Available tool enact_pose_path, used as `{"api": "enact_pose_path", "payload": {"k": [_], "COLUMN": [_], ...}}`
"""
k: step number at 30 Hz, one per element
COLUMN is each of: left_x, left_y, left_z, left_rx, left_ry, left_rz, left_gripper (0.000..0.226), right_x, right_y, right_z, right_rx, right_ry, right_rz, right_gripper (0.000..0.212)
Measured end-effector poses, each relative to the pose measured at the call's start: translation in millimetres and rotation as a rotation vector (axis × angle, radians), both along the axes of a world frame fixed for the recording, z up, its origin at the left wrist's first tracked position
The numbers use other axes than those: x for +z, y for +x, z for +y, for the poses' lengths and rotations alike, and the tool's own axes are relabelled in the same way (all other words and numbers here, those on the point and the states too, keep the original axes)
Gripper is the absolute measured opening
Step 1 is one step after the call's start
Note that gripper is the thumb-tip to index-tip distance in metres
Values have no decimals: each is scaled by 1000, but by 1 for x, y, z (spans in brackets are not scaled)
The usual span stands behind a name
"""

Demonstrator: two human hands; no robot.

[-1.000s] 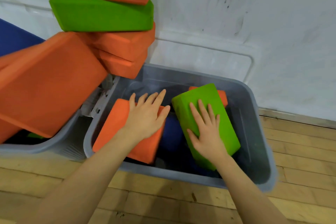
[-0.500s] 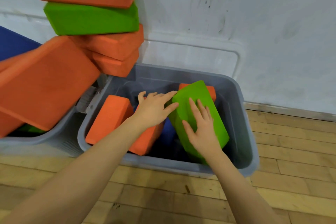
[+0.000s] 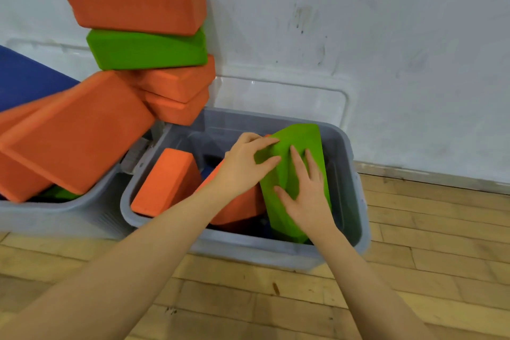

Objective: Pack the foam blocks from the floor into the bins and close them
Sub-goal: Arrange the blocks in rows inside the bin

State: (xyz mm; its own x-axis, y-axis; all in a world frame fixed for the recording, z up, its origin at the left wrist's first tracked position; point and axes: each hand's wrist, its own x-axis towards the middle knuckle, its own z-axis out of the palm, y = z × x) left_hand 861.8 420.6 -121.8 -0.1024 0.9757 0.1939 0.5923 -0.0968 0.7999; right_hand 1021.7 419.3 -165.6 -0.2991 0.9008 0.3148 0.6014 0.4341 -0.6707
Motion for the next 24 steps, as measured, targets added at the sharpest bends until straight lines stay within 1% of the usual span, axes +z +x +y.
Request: {"api": "enact_pose_path", "payload": {"k": [2,5,8,10,12,13,14,16,17,19,21,24], "left_x": [2,6,6,6,15,21,26,33,34,34,28,13], "left_y": [-5,-18,-29,-36,-40,-41,-41,-37,-35,-30,-26,-19], "left_z": [-1,-4,-14,-15,-11,-7,-1,7,11,20,30,40], "left_rx": [36,56,168,189,145,122,95,23,-15,-45,-47,-91], "left_ry": [-21,-27,11,16,36,43,46,50,69,107,129,149], "left_rz": [-20,124,196,116,5,-2,26,99,95,-19,-116,-179], "left_gripper": [39,40,47,47,47,44,41,40,41,49,50,42], "right_x": [2,4,10,20,36,44,51,61,64,68,68,61], "right_y": [-6,-15,-27,-33,-36,-36,-33,-26,-22,-14,-7,2], "right_z": [-3,-4,-7,-10,-11,-10,-7,-1,2,7,11,22], "right_rx": [44,50,48,53,12,-27,-68,-115,-123,-137,-164,-229], "right_ry": [27,9,-13,2,4,-3,-22,-81,-106,-127,-104,-40], "right_rz": [19,1,-67,-98,-152,-195,-234,-284,-309,-360,-360,-247], "right_gripper": [80,77,72,67,66,68,74,93,102,110,106,99]}}
